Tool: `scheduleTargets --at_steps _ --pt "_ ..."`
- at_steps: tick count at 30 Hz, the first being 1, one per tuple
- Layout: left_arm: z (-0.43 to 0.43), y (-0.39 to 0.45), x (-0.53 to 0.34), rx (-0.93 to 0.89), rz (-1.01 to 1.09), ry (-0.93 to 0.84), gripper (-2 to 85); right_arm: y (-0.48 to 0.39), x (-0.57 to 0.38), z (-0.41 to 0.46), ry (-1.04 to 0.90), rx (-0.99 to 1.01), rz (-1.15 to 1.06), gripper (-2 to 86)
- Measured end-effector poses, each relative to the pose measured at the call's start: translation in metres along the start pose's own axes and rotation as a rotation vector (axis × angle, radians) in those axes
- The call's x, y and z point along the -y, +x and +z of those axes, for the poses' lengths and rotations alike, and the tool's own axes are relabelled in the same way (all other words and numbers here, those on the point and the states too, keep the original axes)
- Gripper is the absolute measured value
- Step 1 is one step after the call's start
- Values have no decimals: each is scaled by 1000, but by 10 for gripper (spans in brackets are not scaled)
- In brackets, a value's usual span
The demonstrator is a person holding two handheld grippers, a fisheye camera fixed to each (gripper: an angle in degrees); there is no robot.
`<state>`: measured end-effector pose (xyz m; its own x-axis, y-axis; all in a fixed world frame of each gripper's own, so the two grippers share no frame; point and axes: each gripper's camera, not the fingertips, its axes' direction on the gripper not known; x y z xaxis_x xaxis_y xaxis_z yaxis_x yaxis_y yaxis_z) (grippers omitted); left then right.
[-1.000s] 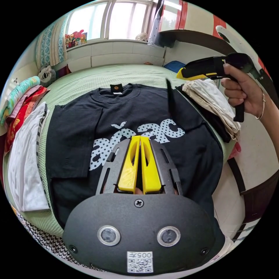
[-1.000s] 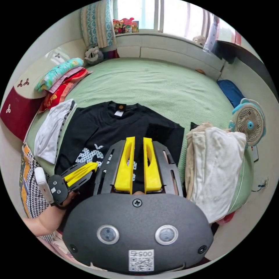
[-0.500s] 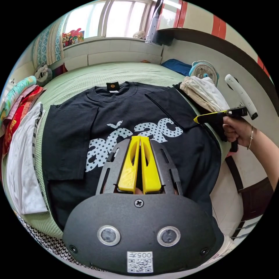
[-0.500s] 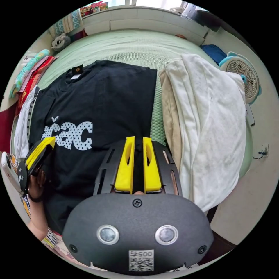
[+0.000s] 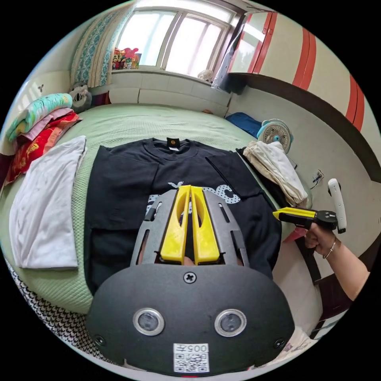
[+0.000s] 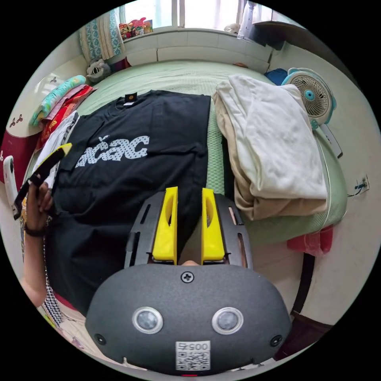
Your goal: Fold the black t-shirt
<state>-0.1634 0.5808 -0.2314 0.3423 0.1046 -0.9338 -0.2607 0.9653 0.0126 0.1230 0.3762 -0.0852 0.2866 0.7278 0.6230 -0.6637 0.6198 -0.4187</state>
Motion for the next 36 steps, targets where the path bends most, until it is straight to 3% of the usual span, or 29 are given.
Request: scheduleTargets --at_steps 8,16,36 --pt "-60 -64 -22 101 -70 -200 94 10 -37 7 -1 39 42 86" --pt "-74 -95 -47 168 -221 -310 97 16 -56 8 -21 72 92 84" --pt "-55 -131 -37 174 -296 -419 128 10 -86 17 -52 39 166 48"
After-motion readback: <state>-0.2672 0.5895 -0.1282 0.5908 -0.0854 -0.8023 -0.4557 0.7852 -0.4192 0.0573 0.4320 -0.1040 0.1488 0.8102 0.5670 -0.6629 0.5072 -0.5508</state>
